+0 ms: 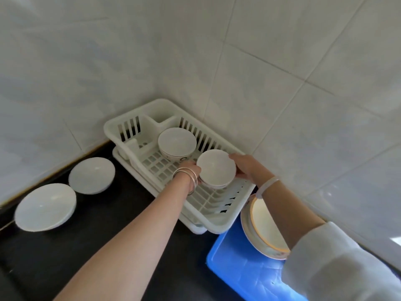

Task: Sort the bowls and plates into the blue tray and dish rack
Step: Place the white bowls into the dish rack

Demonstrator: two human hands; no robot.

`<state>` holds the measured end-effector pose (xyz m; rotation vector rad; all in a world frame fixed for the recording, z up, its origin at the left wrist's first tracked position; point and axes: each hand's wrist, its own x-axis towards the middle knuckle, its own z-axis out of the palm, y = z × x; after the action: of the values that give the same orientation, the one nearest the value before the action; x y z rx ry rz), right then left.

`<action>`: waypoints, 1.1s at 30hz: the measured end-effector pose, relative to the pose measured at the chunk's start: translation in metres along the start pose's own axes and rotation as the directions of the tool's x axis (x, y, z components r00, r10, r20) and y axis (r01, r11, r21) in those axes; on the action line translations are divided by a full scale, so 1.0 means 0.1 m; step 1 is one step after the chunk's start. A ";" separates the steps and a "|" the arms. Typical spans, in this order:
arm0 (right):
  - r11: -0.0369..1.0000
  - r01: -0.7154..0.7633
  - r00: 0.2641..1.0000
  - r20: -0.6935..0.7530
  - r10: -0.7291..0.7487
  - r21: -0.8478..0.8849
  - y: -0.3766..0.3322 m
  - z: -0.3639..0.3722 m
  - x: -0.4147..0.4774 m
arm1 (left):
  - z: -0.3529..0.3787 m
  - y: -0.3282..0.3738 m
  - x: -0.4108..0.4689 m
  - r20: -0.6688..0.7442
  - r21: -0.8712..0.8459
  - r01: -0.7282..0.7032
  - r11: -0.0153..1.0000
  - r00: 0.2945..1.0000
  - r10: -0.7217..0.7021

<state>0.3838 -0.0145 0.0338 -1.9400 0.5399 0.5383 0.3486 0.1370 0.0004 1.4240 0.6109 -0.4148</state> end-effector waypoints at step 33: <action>0.710 0.213 0.941 -0.055 -0.334 -0.671 0.23 -0.31 0.13 | 0.28 0.01 0.23 0.100 0.068 0.000 0.998 0.995 -0.007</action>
<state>0.3852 -0.0534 0.0220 -2.7151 0.1455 0.3897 0.3711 0.1117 -0.0121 1.4577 0.5226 -0.5111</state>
